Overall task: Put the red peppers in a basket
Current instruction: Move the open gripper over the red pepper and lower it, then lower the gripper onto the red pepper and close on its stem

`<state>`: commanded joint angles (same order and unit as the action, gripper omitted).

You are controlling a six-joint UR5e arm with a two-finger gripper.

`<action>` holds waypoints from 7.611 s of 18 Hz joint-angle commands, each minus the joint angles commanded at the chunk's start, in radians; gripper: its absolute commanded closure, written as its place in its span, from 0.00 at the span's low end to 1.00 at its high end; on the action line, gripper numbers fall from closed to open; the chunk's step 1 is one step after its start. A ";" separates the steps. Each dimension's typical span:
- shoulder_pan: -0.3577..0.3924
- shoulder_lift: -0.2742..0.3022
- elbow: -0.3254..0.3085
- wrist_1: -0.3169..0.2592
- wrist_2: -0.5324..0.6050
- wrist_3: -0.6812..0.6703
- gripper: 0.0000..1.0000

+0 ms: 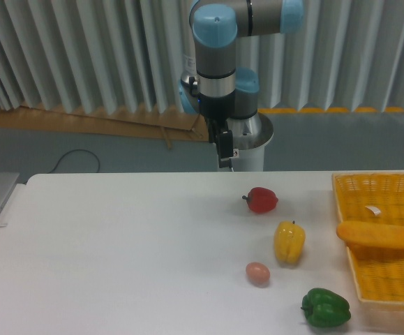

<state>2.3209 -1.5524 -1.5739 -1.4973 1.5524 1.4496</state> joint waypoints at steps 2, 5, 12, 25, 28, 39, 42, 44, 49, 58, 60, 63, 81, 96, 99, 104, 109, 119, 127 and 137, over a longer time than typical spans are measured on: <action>0.024 0.001 0.000 0.017 -0.002 0.002 0.00; 0.067 -0.017 0.002 0.031 0.002 -0.002 0.00; 0.106 -0.061 0.012 0.075 0.020 -0.003 0.00; 0.123 -0.170 0.020 0.184 0.078 -0.017 0.00; 0.109 -0.173 -0.024 0.183 0.121 0.142 0.00; -0.046 -0.172 -0.112 0.180 0.147 0.170 0.00; -0.032 -0.143 -0.158 0.184 0.146 0.172 0.00; 0.003 -0.108 -0.192 0.186 0.141 0.182 0.00; 0.031 -0.049 -0.236 0.178 0.138 0.204 0.00; 0.069 0.009 -0.341 0.190 0.137 0.239 0.00; 0.090 0.000 -0.330 0.203 0.137 0.264 0.00; 0.098 -0.057 -0.322 0.236 0.141 0.268 0.00; 0.129 -0.107 -0.396 0.348 0.230 0.308 0.00; 0.091 -0.060 -0.460 0.382 0.250 0.282 0.00; 0.055 -0.060 -0.459 0.381 0.253 0.250 0.00; 0.052 -0.067 -0.472 0.387 0.277 0.264 0.00; 0.051 -0.087 -0.474 0.393 0.331 0.267 0.00; 0.054 -0.104 -0.491 0.391 0.348 0.258 0.00; 0.051 -0.124 -0.508 0.388 0.342 0.239 0.00; 0.028 -0.124 -0.495 0.385 0.347 0.183 0.56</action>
<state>2.3485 -1.6766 -2.0693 -1.1121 1.8991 1.6322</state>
